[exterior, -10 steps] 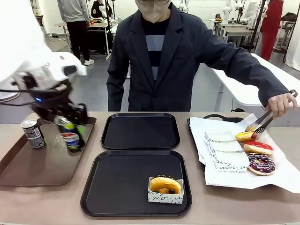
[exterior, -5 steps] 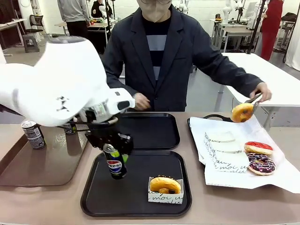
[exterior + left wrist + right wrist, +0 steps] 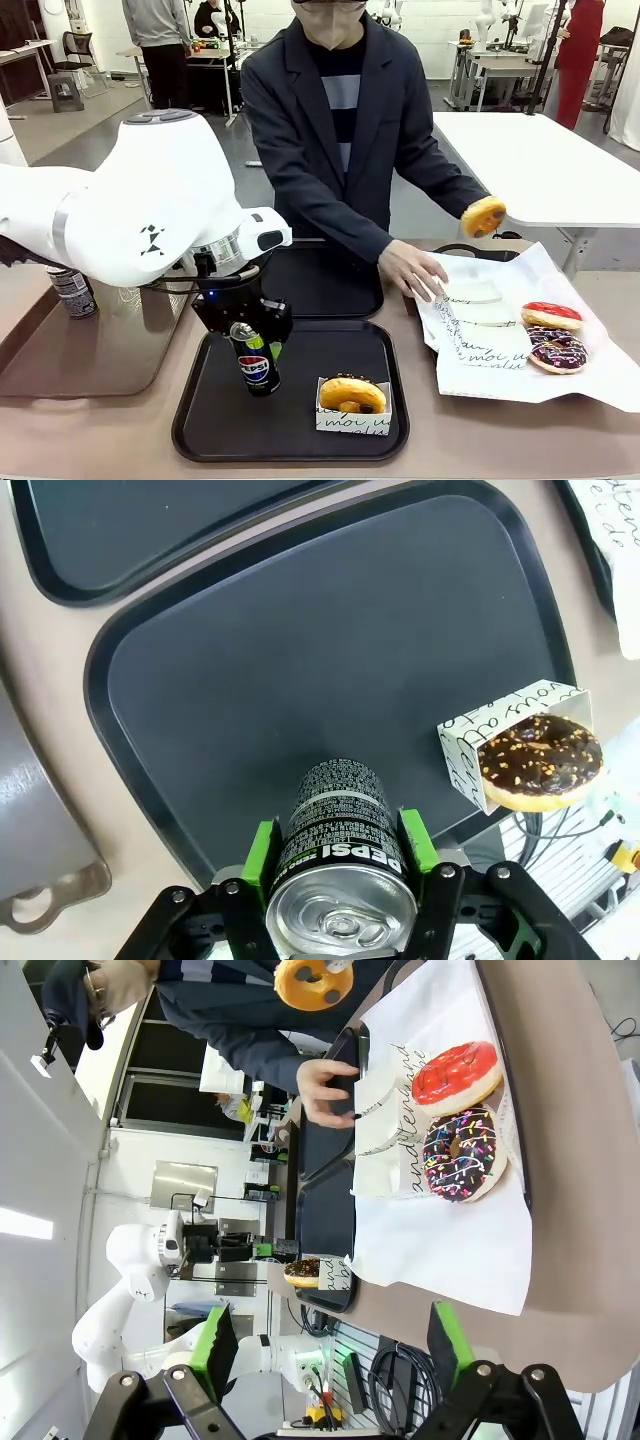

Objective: Set up donuts and drinks on trays.
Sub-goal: Pick up one Pepsi coke and place it on the Flat Tray.

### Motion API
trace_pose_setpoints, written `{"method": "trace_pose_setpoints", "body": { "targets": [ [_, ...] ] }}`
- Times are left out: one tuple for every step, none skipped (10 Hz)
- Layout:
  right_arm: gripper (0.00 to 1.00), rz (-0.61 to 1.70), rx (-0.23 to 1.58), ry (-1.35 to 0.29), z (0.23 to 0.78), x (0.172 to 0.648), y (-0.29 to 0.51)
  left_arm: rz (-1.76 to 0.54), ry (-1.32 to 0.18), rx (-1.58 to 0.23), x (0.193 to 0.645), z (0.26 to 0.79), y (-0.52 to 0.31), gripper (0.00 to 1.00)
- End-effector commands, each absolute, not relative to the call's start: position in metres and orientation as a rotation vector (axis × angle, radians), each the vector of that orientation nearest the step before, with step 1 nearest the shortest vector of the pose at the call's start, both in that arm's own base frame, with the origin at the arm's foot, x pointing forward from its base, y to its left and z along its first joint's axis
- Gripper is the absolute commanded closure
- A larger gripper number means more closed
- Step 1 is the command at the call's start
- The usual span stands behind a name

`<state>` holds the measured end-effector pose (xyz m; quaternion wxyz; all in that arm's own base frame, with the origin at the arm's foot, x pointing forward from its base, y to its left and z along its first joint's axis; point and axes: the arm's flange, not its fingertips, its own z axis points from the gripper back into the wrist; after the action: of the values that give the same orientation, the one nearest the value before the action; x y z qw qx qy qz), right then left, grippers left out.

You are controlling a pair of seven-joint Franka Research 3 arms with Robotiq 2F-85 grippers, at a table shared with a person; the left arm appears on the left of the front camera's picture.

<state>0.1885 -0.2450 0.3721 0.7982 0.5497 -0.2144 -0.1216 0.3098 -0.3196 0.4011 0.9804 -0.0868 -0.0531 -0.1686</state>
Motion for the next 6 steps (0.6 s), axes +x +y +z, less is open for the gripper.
{"method": "trace_pose_setpoints", "body": {
  "targets": [
    [0.00, -0.255, 1.198, -0.497, 0.3727, 0.1916, -0.2449, -0.341, -0.119, -0.199, 0.3037, 0.3955, -0.3143, 0.41],
    [0.00, -0.255, 1.198, -0.497, 0.3727, 0.1916, -0.2449, -0.379, -0.111, -0.114, 0.2997, 0.3937, -0.3171, 0.41],
    [0.00, -0.255, 1.198, -0.497, 0.3727, 0.1916, -0.2449, -0.334, -0.103, -0.174, 0.3095, 0.3969, -0.3166, 0.41],
    [0.00, -0.255, 1.198, -0.497, 0.3727, 0.1916, -0.2449, -0.334, -0.103, -0.174, 0.3095, 0.3969, -0.3166, 0.41],
    [0.00, -0.255, 1.198, -0.497, 0.3727, 0.1916, -0.2449, -0.334, -0.103, -0.174, 0.3095, 0.3969, -0.3166, 0.41],
    [0.00, -0.255, 1.198, -0.497, 0.3727, 0.1916, -0.2449, -0.334, -0.103, -0.174, 0.3095, 0.3969, -0.3166, 0.41]
  ]
}}
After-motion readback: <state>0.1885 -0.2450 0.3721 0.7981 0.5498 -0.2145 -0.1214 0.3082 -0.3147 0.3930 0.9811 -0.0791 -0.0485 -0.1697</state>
